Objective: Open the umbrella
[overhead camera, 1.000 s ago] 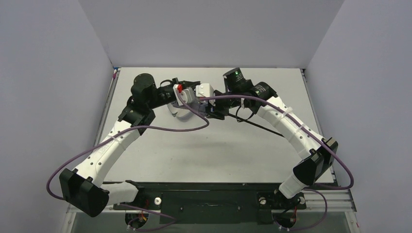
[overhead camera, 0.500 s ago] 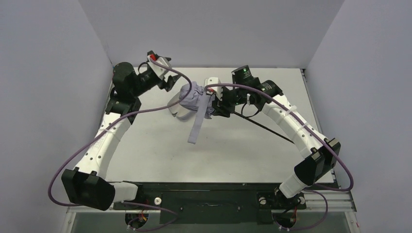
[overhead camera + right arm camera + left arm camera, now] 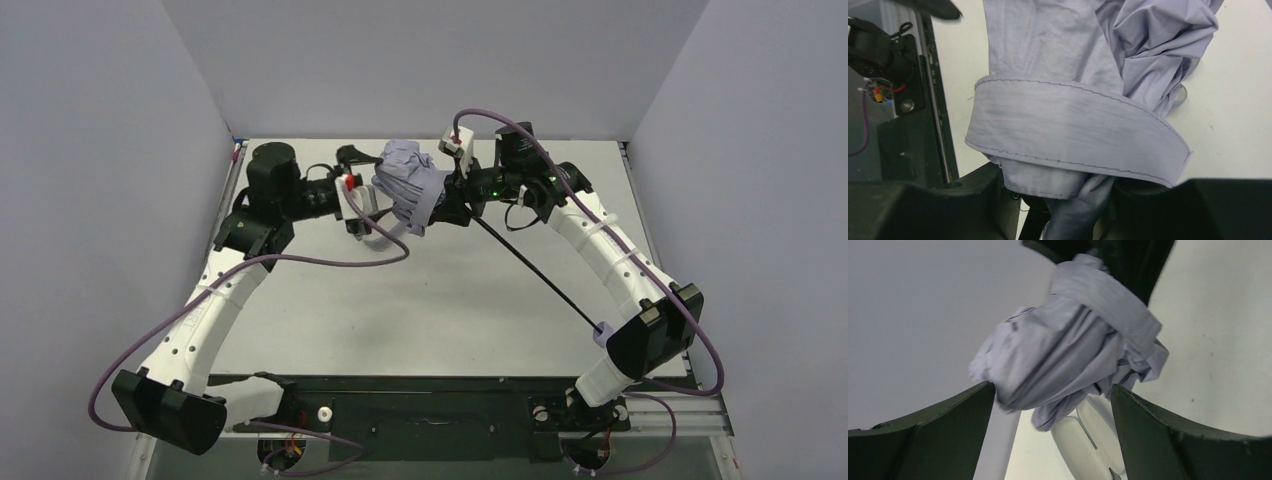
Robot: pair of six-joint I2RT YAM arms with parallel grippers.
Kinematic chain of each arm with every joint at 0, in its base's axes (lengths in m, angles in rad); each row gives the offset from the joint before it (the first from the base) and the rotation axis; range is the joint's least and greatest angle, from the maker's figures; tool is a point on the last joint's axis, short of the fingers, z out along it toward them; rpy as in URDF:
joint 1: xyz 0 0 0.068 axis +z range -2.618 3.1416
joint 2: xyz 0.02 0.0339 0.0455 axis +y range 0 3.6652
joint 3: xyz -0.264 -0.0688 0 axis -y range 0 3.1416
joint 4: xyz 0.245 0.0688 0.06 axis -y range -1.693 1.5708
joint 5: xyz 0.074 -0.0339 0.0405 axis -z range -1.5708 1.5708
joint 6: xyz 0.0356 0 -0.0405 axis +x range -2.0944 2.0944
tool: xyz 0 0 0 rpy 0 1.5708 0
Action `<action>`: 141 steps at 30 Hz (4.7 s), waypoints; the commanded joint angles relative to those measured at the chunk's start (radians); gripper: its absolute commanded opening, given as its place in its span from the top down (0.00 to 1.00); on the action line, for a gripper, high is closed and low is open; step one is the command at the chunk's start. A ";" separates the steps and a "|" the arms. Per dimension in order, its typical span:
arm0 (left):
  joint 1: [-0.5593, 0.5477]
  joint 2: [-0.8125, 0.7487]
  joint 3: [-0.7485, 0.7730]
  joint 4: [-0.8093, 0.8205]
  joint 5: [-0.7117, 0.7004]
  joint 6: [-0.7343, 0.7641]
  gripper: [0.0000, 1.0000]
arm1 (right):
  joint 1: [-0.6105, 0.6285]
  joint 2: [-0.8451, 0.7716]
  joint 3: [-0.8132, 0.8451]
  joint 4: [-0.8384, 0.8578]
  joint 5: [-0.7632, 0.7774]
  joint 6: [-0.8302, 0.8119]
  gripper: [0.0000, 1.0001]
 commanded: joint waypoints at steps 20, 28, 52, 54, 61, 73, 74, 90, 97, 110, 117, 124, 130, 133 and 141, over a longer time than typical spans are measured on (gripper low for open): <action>-0.240 0.055 -0.102 0.069 -0.167 0.757 0.03 | 0.023 0.032 0.046 0.063 -0.179 0.132 1.00; -0.261 0.107 -0.107 0.020 -0.110 0.907 0.02 | 0.033 0.053 0.084 0.041 -0.189 0.095 1.00; -0.200 0.155 -0.114 0.077 -0.272 0.306 1.00 | -0.081 -0.087 0.200 0.573 0.143 0.493 0.40; -0.187 0.190 -0.098 0.125 -0.308 0.168 1.00 | -0.084 -0.110 0.192 0.675 0.178 0.553 0.40; -0.044 0.330 0.113 0.237 -0.285 -0.493 1.00 | -0.085 -0.259 -0.018 0.776 0.374 0.656 0.38; -0.038 0.357 0.079 0.715 -0.038 -1.152 1.00 | -0.103 -0.249 -0.134 0.824 0.621 0.676 0.36; -0.047 0.358 0.073 0.733 -0.027 -1.184 1.00 | -0.105 -0.228 -0.124 0.845 0.603 0.683 0.33; -0.110 0.362 0.052 0.880 0.078 -1.244 1.00 | -0.114 -0.026 0.041 1.001 0.296 0.929 0.38; -0.125 0.355 0.050 0.889 0.098 -1.219 1.00 | -0.113 0.001 0.062 0.973 0.287 0.909 0.71; -0.026 0.353 0.040 0.637 -0.031 -1.210 0.00 | -0.165 -0.053 -0.001 0.905 0.397 0.776 1.00; 0.147 0.326 -0.015 0.524 -0.218 -1.233 0.03 | -0.264 -0.099 -0.124 0.896 0.500 0.706 1.00; 0.182 0.283 -0.075 0.472 -0.304 -1.116 0.03 | -0.219 -0.124 -0.142 0.899 0.582 0.493 1.00; 0.170 0.269 -0.087 0.499 -0.264 -1.090 0.03 | -0.059 -0.182 -0.225 0.897 0.586 0.289 1.00; 0.168 0.252 -0.095 0.491 -0.263 -1.072 0.03 | -0.097 -0.184 -0.240 0.889 0.603 0.234 1.00; 0.169 0.234 -0.106 0.478 -0.261 -1.012 0.03 | -0.151 -0.130 -0.171 0.965 0.673 0.190 1.00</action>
